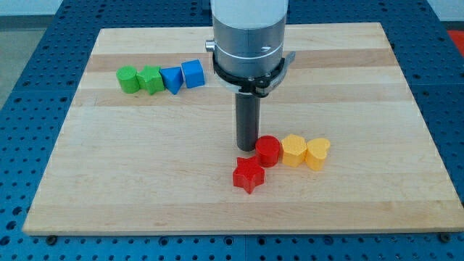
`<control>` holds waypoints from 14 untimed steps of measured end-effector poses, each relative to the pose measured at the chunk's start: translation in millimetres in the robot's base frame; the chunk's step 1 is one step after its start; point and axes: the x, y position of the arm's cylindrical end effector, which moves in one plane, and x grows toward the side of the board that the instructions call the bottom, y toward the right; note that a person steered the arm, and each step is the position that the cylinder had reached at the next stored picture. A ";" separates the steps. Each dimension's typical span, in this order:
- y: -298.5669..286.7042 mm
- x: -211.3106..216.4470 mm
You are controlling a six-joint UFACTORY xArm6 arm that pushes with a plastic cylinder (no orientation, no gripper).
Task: Arrange yellow blocks and red blocks in a line
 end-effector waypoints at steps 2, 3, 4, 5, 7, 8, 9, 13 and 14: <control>-54.0 29.8; -77.9 70.6; -75.3 120.6; -53.6 126.1; -2.2 98.8; 0.0 83.3; 2.9 74.6; -41.0 74.0; -41.3 74.0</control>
